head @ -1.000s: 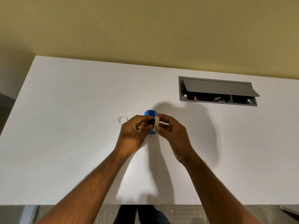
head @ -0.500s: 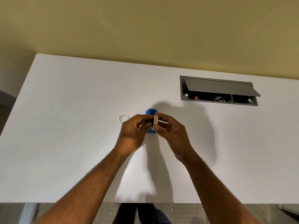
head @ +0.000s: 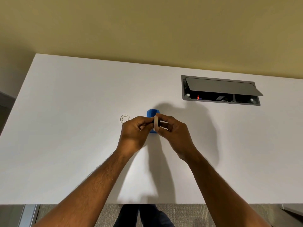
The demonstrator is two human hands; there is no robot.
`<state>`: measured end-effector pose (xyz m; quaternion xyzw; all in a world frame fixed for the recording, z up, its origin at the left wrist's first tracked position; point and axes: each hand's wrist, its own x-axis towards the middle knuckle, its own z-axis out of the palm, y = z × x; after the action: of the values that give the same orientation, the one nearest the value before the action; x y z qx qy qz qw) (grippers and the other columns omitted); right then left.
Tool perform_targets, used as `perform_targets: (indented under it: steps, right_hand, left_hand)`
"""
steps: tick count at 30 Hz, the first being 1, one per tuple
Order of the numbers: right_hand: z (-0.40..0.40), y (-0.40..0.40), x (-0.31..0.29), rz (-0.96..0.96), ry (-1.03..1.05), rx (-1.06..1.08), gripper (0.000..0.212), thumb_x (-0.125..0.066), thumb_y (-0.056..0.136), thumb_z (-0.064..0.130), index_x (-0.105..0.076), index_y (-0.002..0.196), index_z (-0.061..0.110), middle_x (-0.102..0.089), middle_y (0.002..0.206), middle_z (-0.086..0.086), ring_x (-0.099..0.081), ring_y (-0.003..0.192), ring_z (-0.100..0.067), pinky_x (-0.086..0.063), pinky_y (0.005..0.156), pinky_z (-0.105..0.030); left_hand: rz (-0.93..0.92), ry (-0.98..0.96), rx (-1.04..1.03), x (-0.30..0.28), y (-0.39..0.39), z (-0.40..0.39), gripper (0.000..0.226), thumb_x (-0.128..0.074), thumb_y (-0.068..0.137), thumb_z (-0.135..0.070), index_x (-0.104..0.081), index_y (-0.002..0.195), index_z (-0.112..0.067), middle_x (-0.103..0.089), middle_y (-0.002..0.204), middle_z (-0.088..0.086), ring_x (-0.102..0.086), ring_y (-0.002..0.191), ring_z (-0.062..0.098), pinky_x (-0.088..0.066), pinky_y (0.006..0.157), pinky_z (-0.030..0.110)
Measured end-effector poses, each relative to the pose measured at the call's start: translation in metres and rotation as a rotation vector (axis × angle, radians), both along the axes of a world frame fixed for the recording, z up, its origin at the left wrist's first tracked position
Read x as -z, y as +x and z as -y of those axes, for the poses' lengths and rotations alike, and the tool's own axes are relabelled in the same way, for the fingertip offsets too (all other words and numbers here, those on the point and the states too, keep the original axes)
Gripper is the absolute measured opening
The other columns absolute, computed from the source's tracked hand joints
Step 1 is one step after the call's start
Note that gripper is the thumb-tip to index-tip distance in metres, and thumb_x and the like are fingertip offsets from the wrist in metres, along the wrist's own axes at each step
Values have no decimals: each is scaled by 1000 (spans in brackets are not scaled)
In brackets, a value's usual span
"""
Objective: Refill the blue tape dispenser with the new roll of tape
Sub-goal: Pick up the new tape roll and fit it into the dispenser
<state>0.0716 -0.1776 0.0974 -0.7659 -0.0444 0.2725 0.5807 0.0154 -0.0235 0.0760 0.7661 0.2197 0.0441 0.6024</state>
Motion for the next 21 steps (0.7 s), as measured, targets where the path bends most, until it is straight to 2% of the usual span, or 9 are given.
perform_targets:
  steps: [4, 7, 10, 13, 16, 19, 21]
  right_hand:
    - [0, 1, -1, -34, 22, -3, 44, -71, 95, 19, -63, 138, 22, -74, 125, 3, -70, 116, -12, -56, 104, -36]
    - [0, 2, -4, -70, 68, 20, 34, -70, 96, 17, -67, 129, 24, -77, 119, 4, -72, 113, -14, -56, 103, -38]
    - [-1, 4, -4, -92, 81, 56, 29, -69, 96, 17, -66, 125, 20, -78, 114, 1, -74, 107, -18, -57, 101, -43]
    - [-3, 4, -5, -96, 78, 88, 24, -68, 97, 20, -63, 120, 14, -79, 108, -5, -76, 101, -19, -61, 94, -43]
    - [-4, 3, -8, -102, 86, 88, 18, -59, 102, 21, -62, 116, 11, -79, 103, -8, -77, 97, -21, -63, 89, -39]
    - [-4, 0, -8, -28, 3, 75, 23, -50, 106, 26, -66, 120, 17, -78, 108, -1, -75, 101, -17, -62, 90, -37]
    - [-2, 0, -8, 96, -74, 68, 22, -58, 101, 24, -68, 120, 26, -74, 115, 9, -71, 105, -8, -58, 86, -24]
  left_hand:
    - [-16, -46, 3, -4, 5, -1, 22, -74, 90, -15, -76, 105, -32, -75, 97, -15, -70, 88, -4, -53, 76, 10]
    - [-15, -40, 52, -8, 8, -6, 36, -72, 91, -10, -66, 109, -41, -68, 109, -12, -66, 94, -5, -53, 77, 11]
    - [18, -120, 217, -10, 6, -11, 53, -61, 91, 7, -63, 124, -34, -62, 128, -13, -63, 112, -3, -52, 90, 13]
    - [-3, -133, 286, -8, 5, -11, 58, -69, 88, 3, -58, 131, -35, -61, 133, -14, -60, 119, -4, -51, 99, 15]
    - [-22, -163, 218, -7, 8, -8, 50, -77, 88, -12, -61, 132, -28, -66, 127, -11, -64, 113, -2, -56, 93, 19]
    - [-42, -257, 155, -9, 11, -5, 46, -74, 90, -11, -63, 133, -20, -68, 120, 1, -68, 102, 0, -58, 75, 17]
    - [-50, -268, 144, -10, 12, -4, 44, -74, 90, -12, -64, 132, -18, -70, 116, 4, -70, 95, -2, -56, 71, 13]
